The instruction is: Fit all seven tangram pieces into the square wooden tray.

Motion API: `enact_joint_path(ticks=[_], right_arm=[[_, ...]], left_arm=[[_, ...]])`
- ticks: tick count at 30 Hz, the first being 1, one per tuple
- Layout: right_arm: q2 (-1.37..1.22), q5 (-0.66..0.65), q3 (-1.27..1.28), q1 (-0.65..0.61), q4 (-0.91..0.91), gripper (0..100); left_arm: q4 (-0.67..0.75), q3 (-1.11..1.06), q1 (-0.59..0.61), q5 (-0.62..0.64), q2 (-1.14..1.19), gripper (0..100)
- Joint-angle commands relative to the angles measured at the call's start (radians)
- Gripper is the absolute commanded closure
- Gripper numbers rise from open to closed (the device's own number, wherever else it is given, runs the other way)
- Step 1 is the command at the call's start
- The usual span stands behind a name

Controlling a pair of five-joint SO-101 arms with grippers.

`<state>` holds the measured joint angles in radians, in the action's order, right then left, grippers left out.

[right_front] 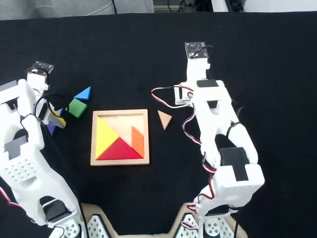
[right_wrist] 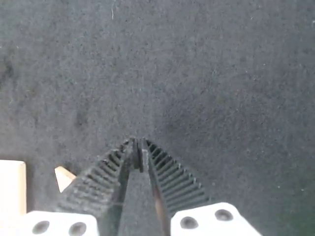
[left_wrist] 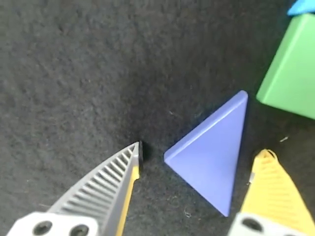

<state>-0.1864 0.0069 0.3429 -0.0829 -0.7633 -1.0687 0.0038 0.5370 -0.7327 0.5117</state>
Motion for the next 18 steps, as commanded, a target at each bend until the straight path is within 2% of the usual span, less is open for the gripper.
enact_joint_path(ticks=[1, 18], right_arm=[[0.01, -0.006, -0.058, -0.014, 0.009, 98.0], [0.01, -0.006, -0.058, -0.014, 0.009, 98.0]], left_arm=[[0.034, -0.004, -0.058, 0.028, 0.002, 65], [0.028, -0.031, -0.061, 0.051, 0.002, 65]])
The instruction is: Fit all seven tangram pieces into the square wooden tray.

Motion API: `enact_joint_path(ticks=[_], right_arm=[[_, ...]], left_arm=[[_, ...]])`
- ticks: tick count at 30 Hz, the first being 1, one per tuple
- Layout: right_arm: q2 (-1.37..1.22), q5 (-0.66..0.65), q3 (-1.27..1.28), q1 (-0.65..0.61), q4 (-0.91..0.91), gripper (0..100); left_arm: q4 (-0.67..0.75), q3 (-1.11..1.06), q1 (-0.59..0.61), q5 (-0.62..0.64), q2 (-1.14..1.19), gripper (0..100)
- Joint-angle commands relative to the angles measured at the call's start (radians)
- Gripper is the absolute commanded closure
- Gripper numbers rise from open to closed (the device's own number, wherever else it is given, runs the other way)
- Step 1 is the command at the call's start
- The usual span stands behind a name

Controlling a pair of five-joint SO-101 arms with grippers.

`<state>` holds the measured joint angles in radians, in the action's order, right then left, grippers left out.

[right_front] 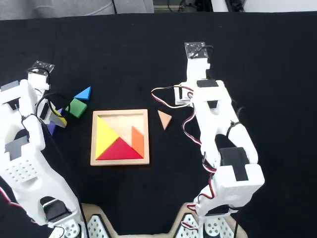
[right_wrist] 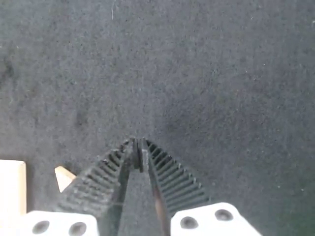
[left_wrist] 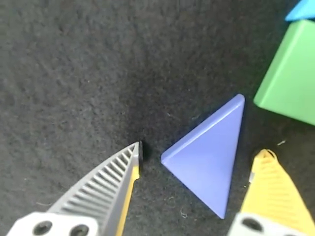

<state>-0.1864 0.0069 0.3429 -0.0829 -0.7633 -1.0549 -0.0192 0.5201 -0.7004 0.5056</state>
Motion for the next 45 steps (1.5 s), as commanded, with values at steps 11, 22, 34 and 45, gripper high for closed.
enact_joint_path(ticks=[11, 22, 34, 45], right_arm=[[0.01, -0.006, -0.058, -0.012, 0.011, 98.0], [0.008, -0.006, -0.058, -0.012, 0.012, 98.0], [0.008, -0.006, -0.058, -0.012, 0.012, 98.0], [0.008, -0.006, -0.058, -0.012, 0.012, 98.0]], left_arm=[[-0.015, 0.002, -0.051, 0.018, 0.006, 65], [-0.015, -0.001, -0.051, 0.017, 0.008, 71], [-0.015, -0.004, -0.051, 0.018, 0.008, 72], [-0.015, -0.002, -0.051, 0.018, 0.008, 72]])
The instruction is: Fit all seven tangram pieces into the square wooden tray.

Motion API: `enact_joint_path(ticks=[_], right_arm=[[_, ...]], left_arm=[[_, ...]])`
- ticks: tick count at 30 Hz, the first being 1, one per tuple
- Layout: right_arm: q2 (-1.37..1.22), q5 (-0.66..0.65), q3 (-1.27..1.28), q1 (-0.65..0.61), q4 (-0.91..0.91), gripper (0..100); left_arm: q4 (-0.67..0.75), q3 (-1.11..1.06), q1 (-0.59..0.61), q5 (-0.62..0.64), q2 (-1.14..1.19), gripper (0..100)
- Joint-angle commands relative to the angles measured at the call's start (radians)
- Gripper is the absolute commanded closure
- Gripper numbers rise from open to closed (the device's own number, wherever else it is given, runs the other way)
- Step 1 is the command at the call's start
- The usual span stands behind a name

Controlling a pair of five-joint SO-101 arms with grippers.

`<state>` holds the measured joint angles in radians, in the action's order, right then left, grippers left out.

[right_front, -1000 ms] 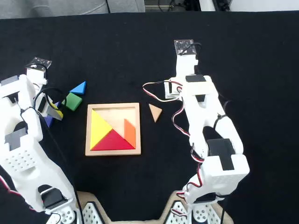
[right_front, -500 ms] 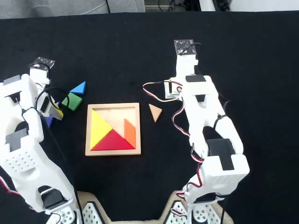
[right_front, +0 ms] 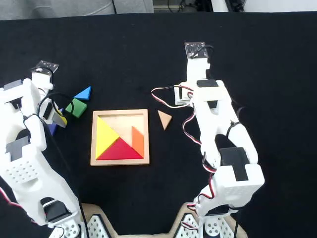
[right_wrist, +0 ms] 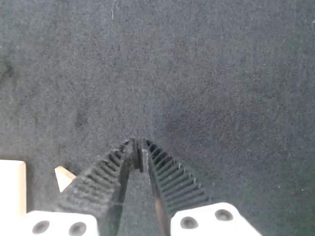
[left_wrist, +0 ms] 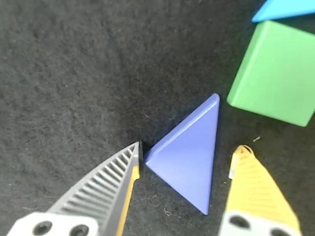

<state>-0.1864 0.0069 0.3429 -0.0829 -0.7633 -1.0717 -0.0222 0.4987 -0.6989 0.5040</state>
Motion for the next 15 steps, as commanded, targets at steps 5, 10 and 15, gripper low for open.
enact_joint_path(ticks=[5, 10, 15], right_arm=[[0.008, -0.006, -0.058, -0.012, 0.014, 98.0], [0.008, -0.006, -0.058, -0.012, 0.014, 98.0], [0.008, -0.006, -0.058, -0.012, 0.014, 98.0]], left_arm=[[0.002, -0.001, -0.028, 0.017, 0.009, 72], [0.002, 0.001, -0.028, 0.017, 0.009, 72], [0.002, 0.002, -0.028, 0.017, 0.009, 83]])
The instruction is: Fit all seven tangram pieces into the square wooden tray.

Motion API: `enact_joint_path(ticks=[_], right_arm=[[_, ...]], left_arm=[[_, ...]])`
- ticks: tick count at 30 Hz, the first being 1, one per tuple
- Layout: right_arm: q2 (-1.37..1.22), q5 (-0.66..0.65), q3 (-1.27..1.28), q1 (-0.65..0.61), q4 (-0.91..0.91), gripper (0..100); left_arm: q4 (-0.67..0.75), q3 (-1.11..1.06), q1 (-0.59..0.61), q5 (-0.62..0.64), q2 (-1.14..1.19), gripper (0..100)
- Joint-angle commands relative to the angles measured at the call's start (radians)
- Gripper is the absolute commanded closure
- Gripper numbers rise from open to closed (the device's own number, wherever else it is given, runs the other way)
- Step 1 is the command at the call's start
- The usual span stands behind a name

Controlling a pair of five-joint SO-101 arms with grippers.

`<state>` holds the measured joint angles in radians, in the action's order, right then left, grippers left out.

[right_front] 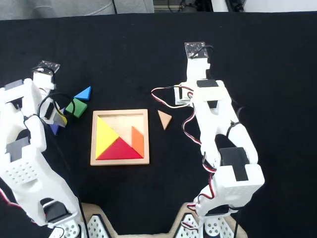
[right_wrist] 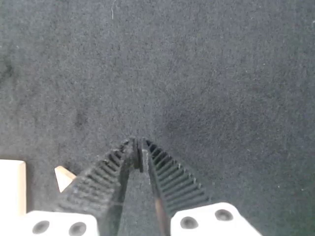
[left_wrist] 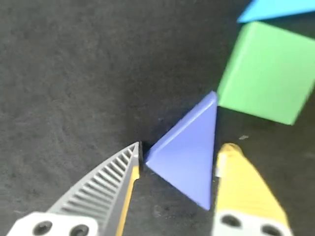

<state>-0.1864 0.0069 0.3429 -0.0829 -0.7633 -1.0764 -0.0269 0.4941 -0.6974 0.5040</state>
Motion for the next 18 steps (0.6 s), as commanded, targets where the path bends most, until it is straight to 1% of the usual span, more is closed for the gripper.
enact_joint_path(ticks=[1, 10, 14, 18], right_arm=[[0.008, -0.006, -0.058, -0.012, 0.014, 98.0], [0.008, -0.006, -0.058, -0.012, 0.014, 98.0], [0.01, -0.006, -0.058, -0.012, 0.015, 98.0], [0.01, -0.006, -0.058, -0.012, 0.015, 98.0]], left_arm=[[0.006, 0.007, -0.024, 0.015, 0.009, 84], [0.002, 0.008, -0.021, 0.015, -0.002, 85], [-0.094, 0.082, -0.015, 0.02, -0.003, 85], [-0.21, 0.193, -0.016, 0.054, -0.003, 85]])
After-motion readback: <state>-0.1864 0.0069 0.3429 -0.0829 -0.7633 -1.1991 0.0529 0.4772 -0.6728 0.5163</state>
